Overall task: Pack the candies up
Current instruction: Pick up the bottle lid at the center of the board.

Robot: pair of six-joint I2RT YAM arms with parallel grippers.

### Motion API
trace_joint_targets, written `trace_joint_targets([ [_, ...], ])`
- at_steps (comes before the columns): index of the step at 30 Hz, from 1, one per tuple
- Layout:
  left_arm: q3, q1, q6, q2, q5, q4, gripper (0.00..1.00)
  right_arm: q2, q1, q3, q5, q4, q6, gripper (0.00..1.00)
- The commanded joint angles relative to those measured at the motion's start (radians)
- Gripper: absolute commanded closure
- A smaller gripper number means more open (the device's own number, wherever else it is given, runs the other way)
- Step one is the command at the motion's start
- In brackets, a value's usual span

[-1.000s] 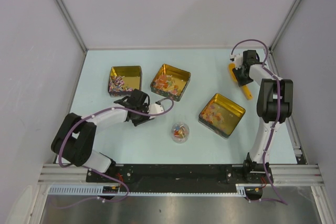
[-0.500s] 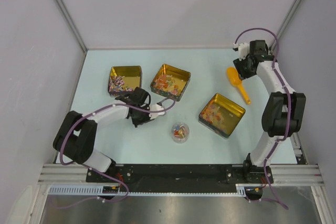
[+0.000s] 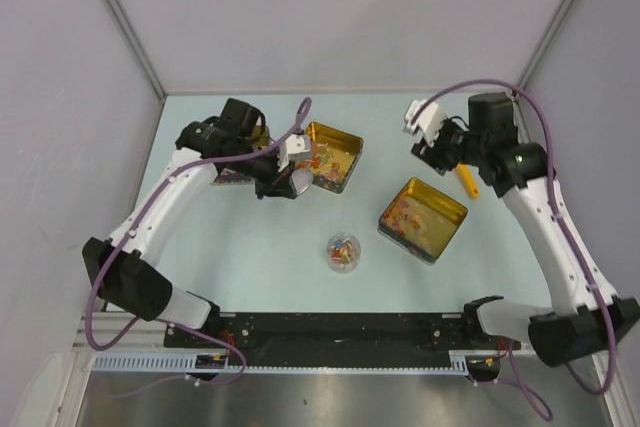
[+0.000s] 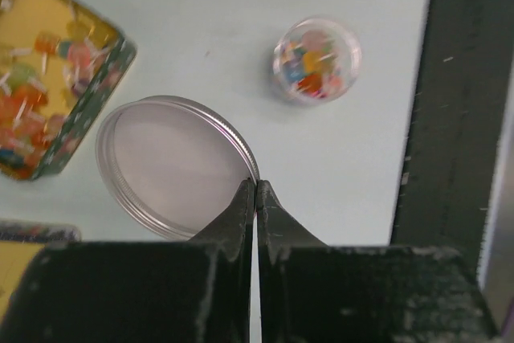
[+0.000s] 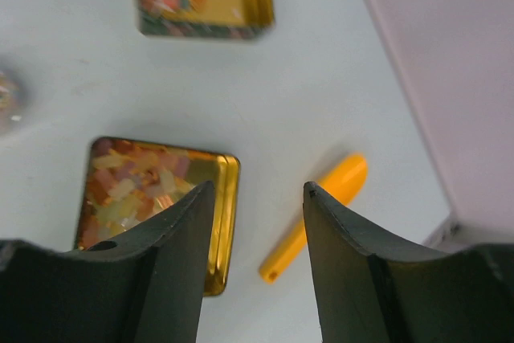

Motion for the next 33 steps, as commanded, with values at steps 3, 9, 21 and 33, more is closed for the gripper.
trace_joint_targets([
  [3, 0.181, 0.004, 0.155, 0.067, 0.424, -0.379, 1.0, -0.216, 0.208, -0.03, -0.191, -0.033, -0.202, 0.45],
  [9, 0.169, -0.002, 0.162, 0.077, 0.562, -0.397, 1.0, -0.172, 0.263, -0.025, -0.353, -0.087, -0.279, 0.44],
  [21, 0.155, -0.089, 0.117, 0.078, 0.602, -0.394, 1.0, -0.041, 0.495, 0.004, -0.335, -0.047, -0.286, 0.43],
  [33, 0.152, -0.119, 0.106, 0.084, 0.604, -0.394, 1.0, 0.06, 0.575, 0.084, -0.387, -0.11, -0.292, 0.46],
])
